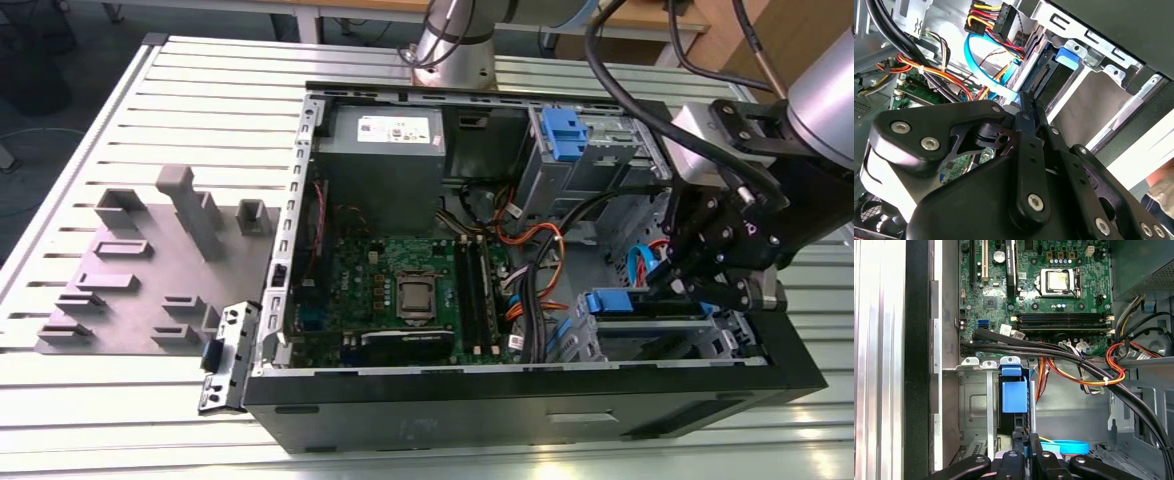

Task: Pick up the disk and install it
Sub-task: 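Insert the first disk wire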

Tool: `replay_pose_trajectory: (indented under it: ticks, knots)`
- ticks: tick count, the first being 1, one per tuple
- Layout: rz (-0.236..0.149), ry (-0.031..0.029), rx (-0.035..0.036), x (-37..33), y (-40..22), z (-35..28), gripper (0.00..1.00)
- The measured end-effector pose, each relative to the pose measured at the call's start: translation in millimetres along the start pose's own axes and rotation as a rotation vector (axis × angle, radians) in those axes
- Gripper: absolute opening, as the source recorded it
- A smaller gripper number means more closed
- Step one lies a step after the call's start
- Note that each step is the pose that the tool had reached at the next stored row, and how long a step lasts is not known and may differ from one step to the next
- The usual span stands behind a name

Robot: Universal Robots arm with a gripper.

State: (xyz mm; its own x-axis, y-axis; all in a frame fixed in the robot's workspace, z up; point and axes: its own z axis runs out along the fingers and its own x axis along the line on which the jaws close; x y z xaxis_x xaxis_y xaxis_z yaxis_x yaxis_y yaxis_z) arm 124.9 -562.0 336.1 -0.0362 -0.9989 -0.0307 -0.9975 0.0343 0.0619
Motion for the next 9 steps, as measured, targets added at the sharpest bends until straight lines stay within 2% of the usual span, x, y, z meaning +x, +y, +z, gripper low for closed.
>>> replay_pose_trajectory:
  ticks: [9]
  knots:
    - [0.000,-0.0002,0.0000,0.2,-0.2,3.2,0.16]
